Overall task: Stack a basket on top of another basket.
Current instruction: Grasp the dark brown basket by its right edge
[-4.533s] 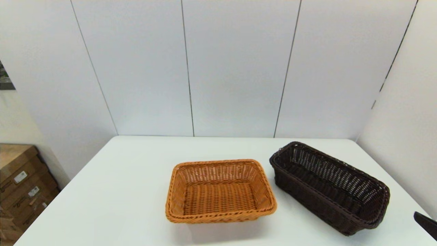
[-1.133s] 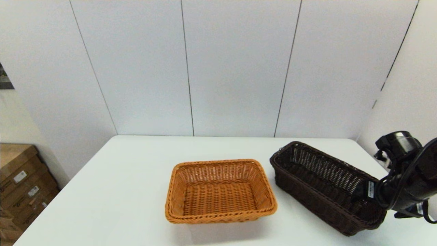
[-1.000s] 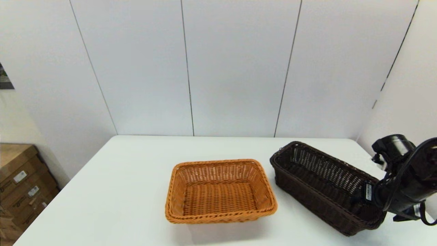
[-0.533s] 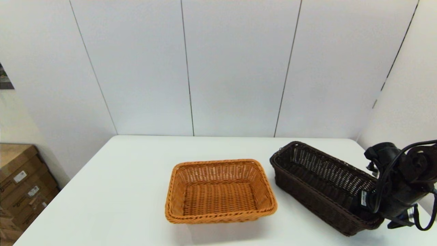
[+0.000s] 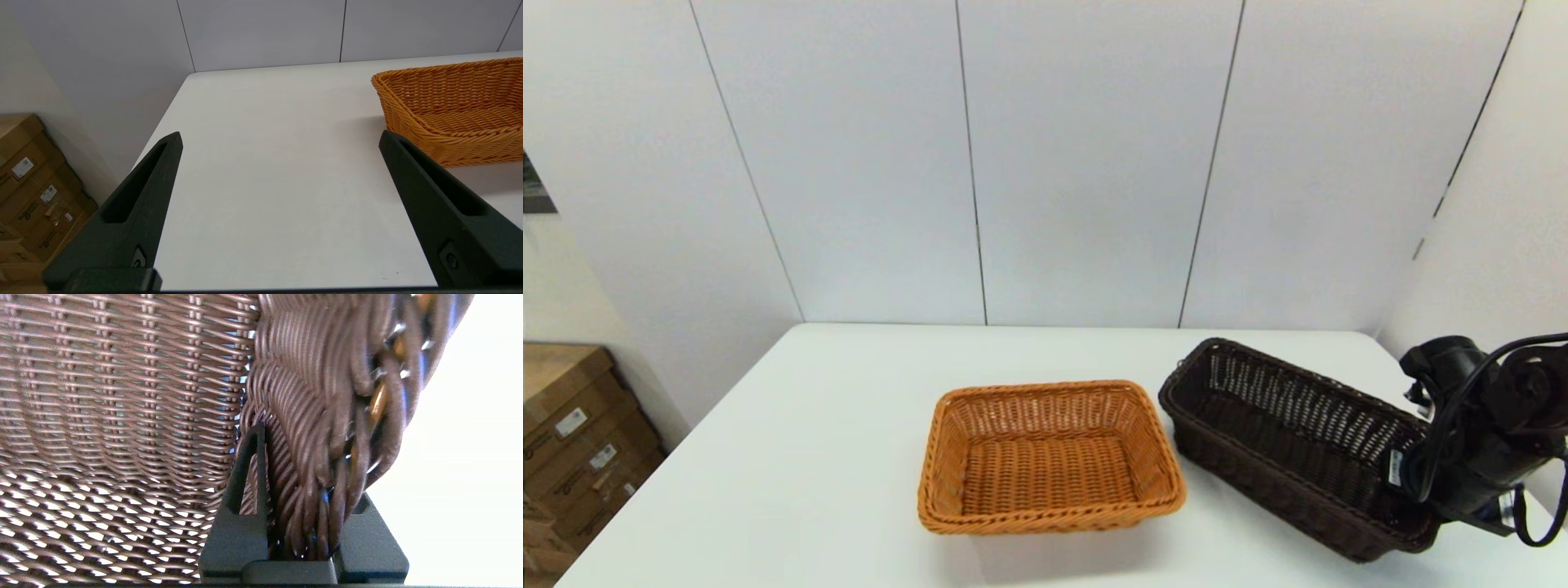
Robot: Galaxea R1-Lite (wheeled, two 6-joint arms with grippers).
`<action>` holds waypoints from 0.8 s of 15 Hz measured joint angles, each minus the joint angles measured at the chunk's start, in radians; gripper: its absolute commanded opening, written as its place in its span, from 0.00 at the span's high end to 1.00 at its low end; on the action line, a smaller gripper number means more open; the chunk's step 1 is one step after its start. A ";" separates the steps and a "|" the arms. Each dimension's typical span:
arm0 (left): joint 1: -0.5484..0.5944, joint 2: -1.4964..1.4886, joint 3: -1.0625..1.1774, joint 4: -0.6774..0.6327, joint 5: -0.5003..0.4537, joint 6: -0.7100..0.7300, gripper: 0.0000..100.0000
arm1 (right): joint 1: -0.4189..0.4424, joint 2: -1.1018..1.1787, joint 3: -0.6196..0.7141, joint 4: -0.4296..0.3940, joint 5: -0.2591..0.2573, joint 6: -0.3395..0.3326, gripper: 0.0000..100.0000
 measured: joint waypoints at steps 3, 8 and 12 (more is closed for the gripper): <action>0.000 0.000 0.000 0.000 0.000 0.000 0.00 | -0.001 0.000 -0.018 0.000 0.000 0.016 1.00; 0.000 0.000 0.000 0.000 0.000 0.000 0.00 | -0.004 0.004 -0.079 0.010 0.007 0.064 1.00; 0.000 0.000 0.000 0.000 0.000 0.000 0.00 | -0.009 0.002 -0.153 0.015 0.013 0.131 1.00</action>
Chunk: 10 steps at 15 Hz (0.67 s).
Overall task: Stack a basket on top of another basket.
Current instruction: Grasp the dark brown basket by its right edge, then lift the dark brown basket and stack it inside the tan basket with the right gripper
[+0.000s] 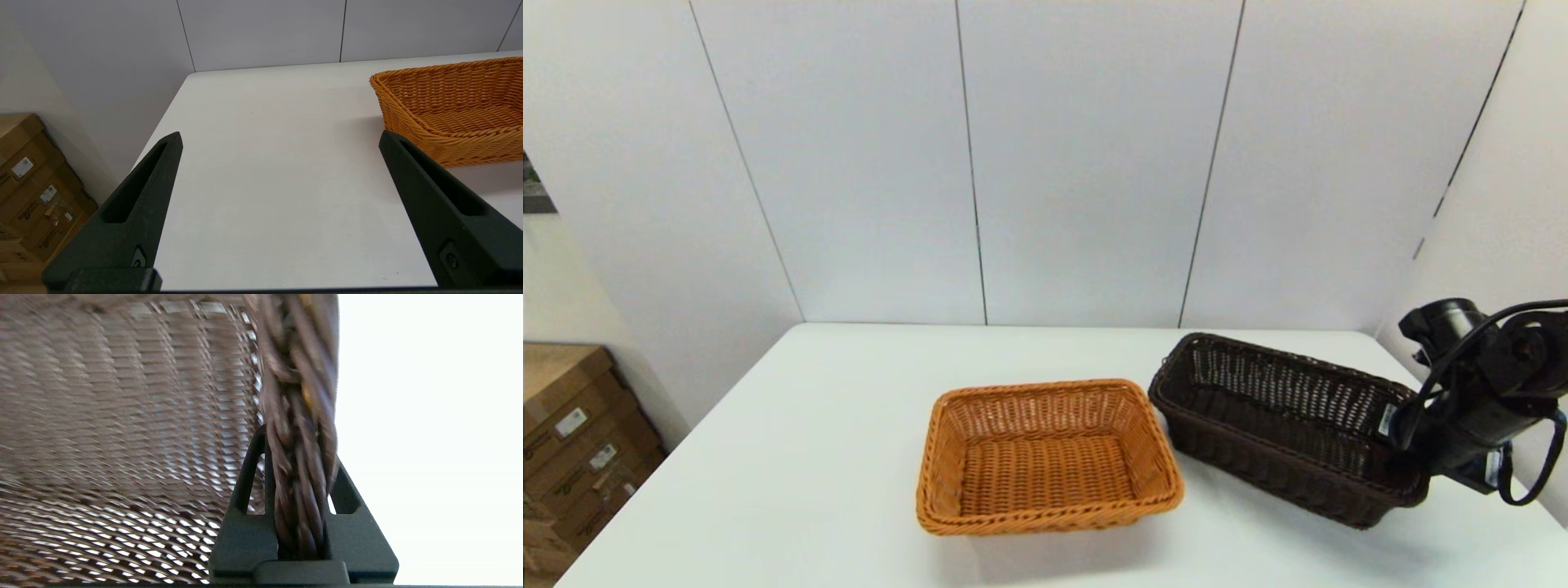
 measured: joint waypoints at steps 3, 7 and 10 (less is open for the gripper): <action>0.000 0.000 0.000 0.000 0.000 0.000 0.00 | -0.012 -0.001 -0.040 0.001 0.001 0.015 1.00; 0.000 0.000 0.000 0.000 0.000 0.000 0.00 | -0.036 0.003 -0.073 0.003 0.003 0.016 1.00; 0.000 0.000 0.000 0.000 0.000 0.000 0.00 | -0.067 0.001 -0.122 0.047 0.042 0.017 1.00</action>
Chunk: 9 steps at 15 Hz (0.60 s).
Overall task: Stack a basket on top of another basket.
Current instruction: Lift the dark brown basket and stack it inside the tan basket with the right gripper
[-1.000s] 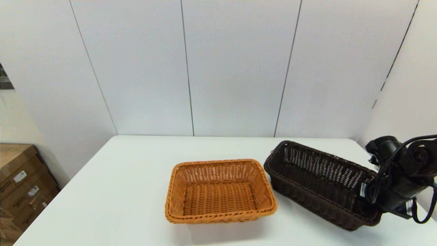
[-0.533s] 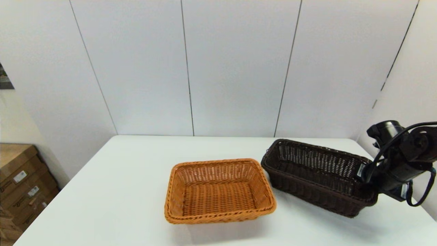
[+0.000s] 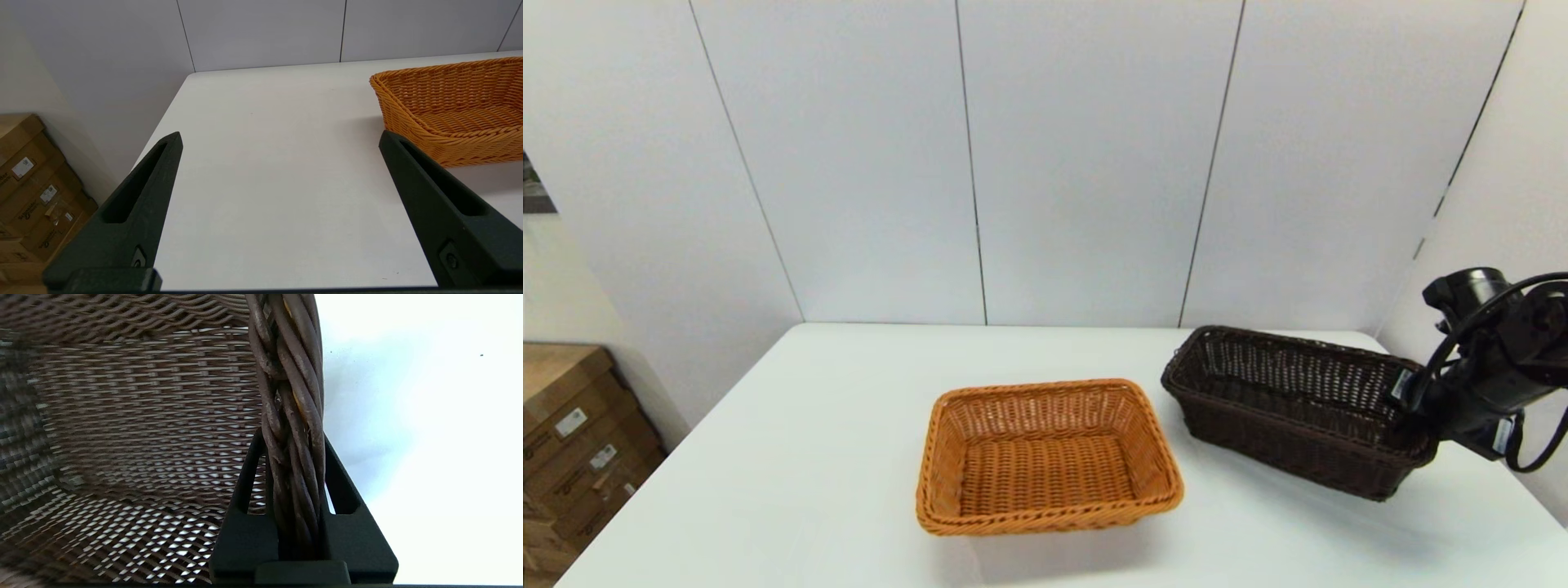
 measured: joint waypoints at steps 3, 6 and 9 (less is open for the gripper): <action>0.000 0.000 0.000 0.000 0.000 0.000 0.00 | -0.038 -0.016 -0.049 0.060 0.073 0.002 1.00; 0.000 0.000 0.000 0.000 0.000 0.000 0.00 | -0.075 -0.039 -0.087 0.113 0.161 0.002 1.00; 0.000 0.000 0.000 0.000 0.000 0.000 0.00 | -0.109 -0.061 -0.120 0.173 0.276 0.003 1.00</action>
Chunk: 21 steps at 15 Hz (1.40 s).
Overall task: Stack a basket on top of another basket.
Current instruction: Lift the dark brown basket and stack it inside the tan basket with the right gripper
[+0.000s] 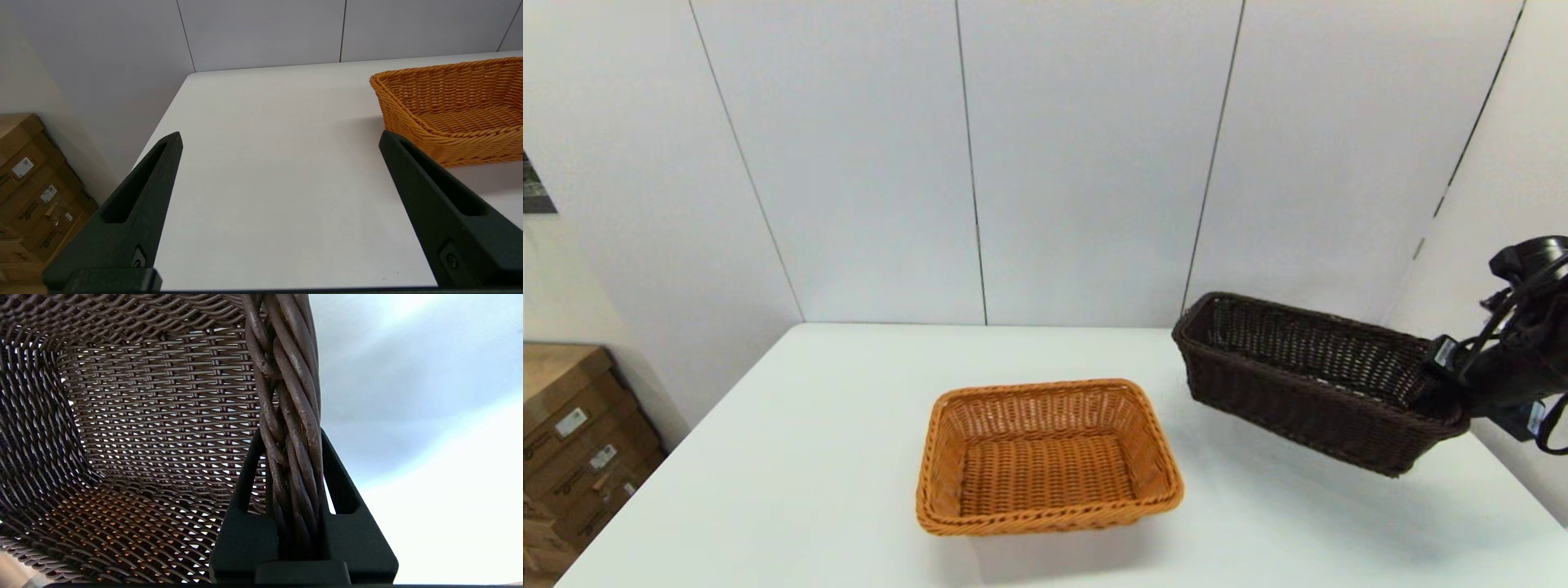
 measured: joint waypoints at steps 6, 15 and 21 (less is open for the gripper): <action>0.000 0.000 0.000 0.000 0.000 0.000 0.00 | 0.011 -0.055 -0.118 0.194 0.272 -0.006 1.00; 0.000 0.000 0.000 0.000 0.000 0.000 0.00 | 0.318 -0.070 -0.209 0.293 0.311 0.021 1.00; 0.000 0.000 0.000 0.000 0.000 0.000 0.00 | 0.527 -0.067 -0.266 0.295 0.302 0.088 1.00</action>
